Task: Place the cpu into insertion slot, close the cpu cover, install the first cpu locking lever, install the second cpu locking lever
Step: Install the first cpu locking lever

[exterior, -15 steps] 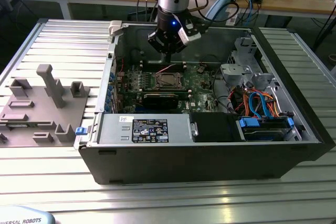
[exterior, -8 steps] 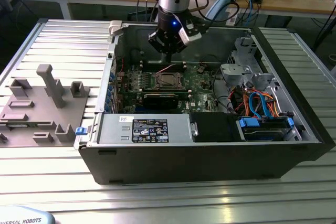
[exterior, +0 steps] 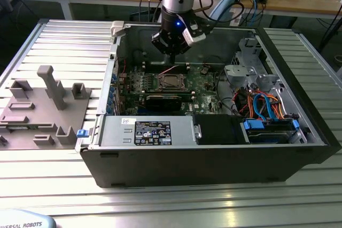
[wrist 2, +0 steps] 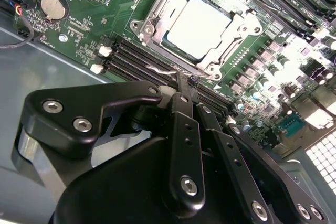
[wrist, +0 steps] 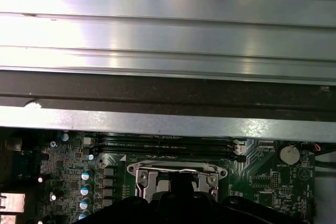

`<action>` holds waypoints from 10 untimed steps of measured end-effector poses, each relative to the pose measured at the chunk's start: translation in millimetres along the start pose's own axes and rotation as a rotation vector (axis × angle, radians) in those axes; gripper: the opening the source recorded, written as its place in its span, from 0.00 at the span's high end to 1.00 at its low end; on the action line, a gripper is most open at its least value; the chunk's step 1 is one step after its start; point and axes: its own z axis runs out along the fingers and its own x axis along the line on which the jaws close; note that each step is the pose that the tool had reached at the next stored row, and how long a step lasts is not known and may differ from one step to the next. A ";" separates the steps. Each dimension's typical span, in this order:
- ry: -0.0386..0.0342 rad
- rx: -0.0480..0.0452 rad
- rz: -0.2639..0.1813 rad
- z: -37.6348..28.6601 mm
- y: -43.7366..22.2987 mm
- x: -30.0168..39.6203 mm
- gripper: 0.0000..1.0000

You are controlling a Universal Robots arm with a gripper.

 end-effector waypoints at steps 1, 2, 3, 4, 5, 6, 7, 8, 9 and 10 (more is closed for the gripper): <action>0.0000 -0.0004 0.000 0.1 0.0 -0.3 0.89; -0.0002 -0.0022 0.000 0.4 -0.1 -0.5 0.89; -0.0003 -0.0058 0.000 1.0 -0.1 -0.8 0.89; -0.0004 -0.0086 0.000 1.6 -0.1 -0.9 0.89; -0.0005 -0.0098 0.000 2.1 -0.1 -0.8 0.89; -0.0006 -0.0107 0.000 3.3 -0.2 -0.8 0.89; -0.0005 -0.0115 0.000 3.8 -0.2 -0.8 0.89; -0.0004 -0.0128 -0.002 4.3 -0.3 -0.6 0.89; -0.0004 -0.0142 -0.003 4.7 -0.3 -0.3 0.89; -0.0004 -0.0157 -0.005 5.1 -0.3 -0.2 0.89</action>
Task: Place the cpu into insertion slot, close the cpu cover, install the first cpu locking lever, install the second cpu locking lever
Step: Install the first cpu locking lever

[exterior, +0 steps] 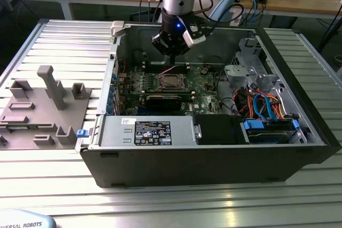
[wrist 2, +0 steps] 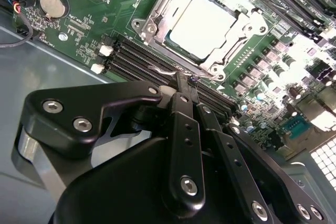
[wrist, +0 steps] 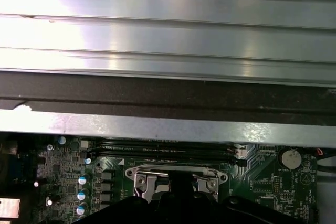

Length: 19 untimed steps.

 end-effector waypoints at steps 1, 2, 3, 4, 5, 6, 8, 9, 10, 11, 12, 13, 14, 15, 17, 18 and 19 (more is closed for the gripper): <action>-0.0002 -0.0019 -0.001 0.7 0.0 0.1 0.89; -0.0002 -0.0026 -0.001 1.0 0.0 0.1 0.89; -0.0003 -0.0027 -0.001 1.4 0.0 0.1 0.89; -0.0001 -0.0025 -0.001 2.0 0.0 0.1 0.89; -0.0001 -0.0026 -0.001 2.3 -0.1 0.1 0.89; -0.0002 -0.0026 -0.001 2.9 -0.1 0.1 0.89; -0.0001 -0.0025 -0.001 3.5 -0.1 0.1 0.89; -0.0001 -0.0026 -0.001 4.0 -0.2 0.1 0.89; -0.0002 -0.0025 -0.001 4.3 -0.2 0.1 0.89; -0.0001 -0.0025 -0.001 4.6 -0.2 0.1 0.89; -0.0002 -0.0026 -0.001 4.8 -0.2 0.1 0.89; -0.0001 -0.0026 -0.001 5.0 -0.2 0.1 0.89; -0.0002 -0.0026 -0.001 5.4 -0.2 0.1 0.89; -0.0002 -0.0027 -0.001 5.8 -0.2 0.1 0.89; -0.0001 -0.0025 -0.001 6.8 -0.3 0.1 0.89; -0.0002 -0.0025 -0.001 7.1 -0.3 0.1 0.89; -0.0001 -0.0025 -0.001 7.4 -0.4 0.1 0.89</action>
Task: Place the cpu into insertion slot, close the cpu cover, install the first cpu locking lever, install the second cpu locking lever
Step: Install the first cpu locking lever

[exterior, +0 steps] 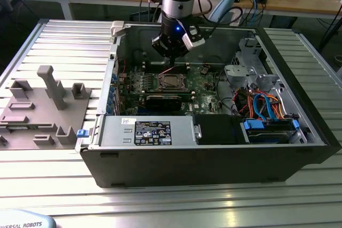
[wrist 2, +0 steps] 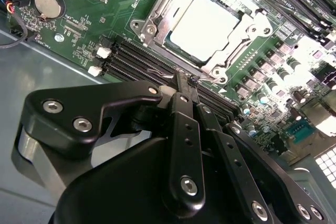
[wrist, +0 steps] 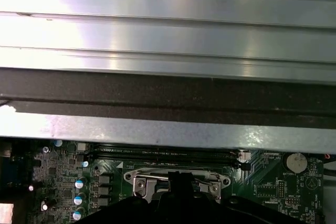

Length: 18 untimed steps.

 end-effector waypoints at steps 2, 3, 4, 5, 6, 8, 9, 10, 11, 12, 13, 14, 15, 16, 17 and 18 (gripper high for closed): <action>0.0000 -0.0001 0.000 0.6 0.0 0.0 0.89; -0.0001 -0.0001 0.000 0.8 0.0 0.0 0.89; -0.0001 -0.0001 0.000 1.0 0.0 0.0 0.89; -0.0001 -0.0001 0.000 1.2 -0.1 0.0 0.89; -0.0001 -0.0001 0.000 1.3 -0.1 0.0 0.89; -0.0001 -0.0002 0.000 1.8 -0.1 0.0 0.89; -0.0002 -0.0002 0.000 2.0 -0.1 0.0 0.89; -0.0001 -0.0001 0.000 2.2 -0.1 0.0 0.89; -0.0001 -0.0002 0.000 2.4 -0.1 0.0 0.89; -0.0001 -0.0002 0.000 2.6 -0.1 0.0 0.89; -0.0001 -0.0002 0.000 2.8 -0.1 0.0 0.89; -0.0001 -0.0001 0.000 3.0 -0.1 0.0 0.89; -0.0001 -0.0002 0.000 3.3 -0.2 0.0 0.89; -0.0001 -0.0002 0.000 3.8 -0.2 0.0 0.89; -0.0001 -0.0001 0.000 4.1 -0.2 0.1 0.89; -0.0001 -0.0001 0.000 4.3 -0.2 0.2 0.89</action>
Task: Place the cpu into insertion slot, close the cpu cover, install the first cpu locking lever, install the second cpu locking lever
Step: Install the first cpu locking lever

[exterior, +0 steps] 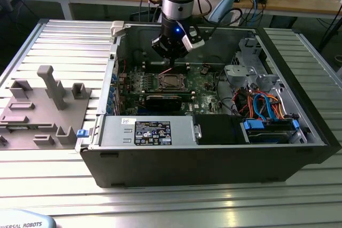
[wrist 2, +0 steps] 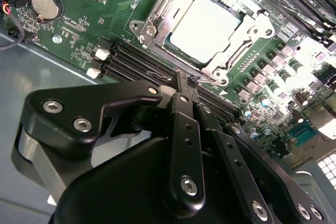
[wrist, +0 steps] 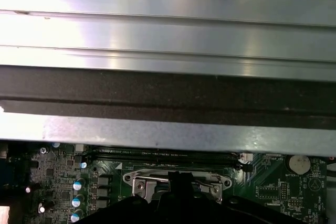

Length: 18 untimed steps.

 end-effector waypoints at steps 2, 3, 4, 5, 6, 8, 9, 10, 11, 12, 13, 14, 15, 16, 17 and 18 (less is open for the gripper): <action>0.0001 0.0000 0.000 0.6 0.0 0.3 0.89; 0.0001 0.0001 0.000 0.8 0.0 0.4 0.89; 0.0001 0.0000 0.000 0.9 0.0 0.4 0.89; 0.0001 -0.0001 0.000 1.2 0.0 0.4 0.89; 0.0001 0.0000 0.000 1.3 -0.1 0.5 0.89; 0.0001 -0.0001 0.000 1.6 -0.1 0.5 0.89; 0.0001 -0.0001 0.000 1.7 -0.1 0.5 0.89; 0.0001 0.0000 0.000 1.9 -0.1 0.6 0.89; 0.0001 0.0000 0.000 2.0 -0.1 0.6 0.89; 0.0001 -0.0001 0.000 2.2 -0.1 0.6 0.89; 0.0000 -0.0001 0.000 2.4 -0.1 0.7 0.89; 0.0000 -0.0001 0.000 2.6 -0.1 0.9 0.89; 0.0000 -0.0001 0.000 2.8 -0.1 0.9 0.89; 0.0000 -0.0001 0.000 3.0 -0.1 1.0 0.89; 0.0000 0.0000 0.000 3.3 -0.1 1.0 0.89; 0.0001 0.0000 0.000 3.4 -0.2 1.1 0.89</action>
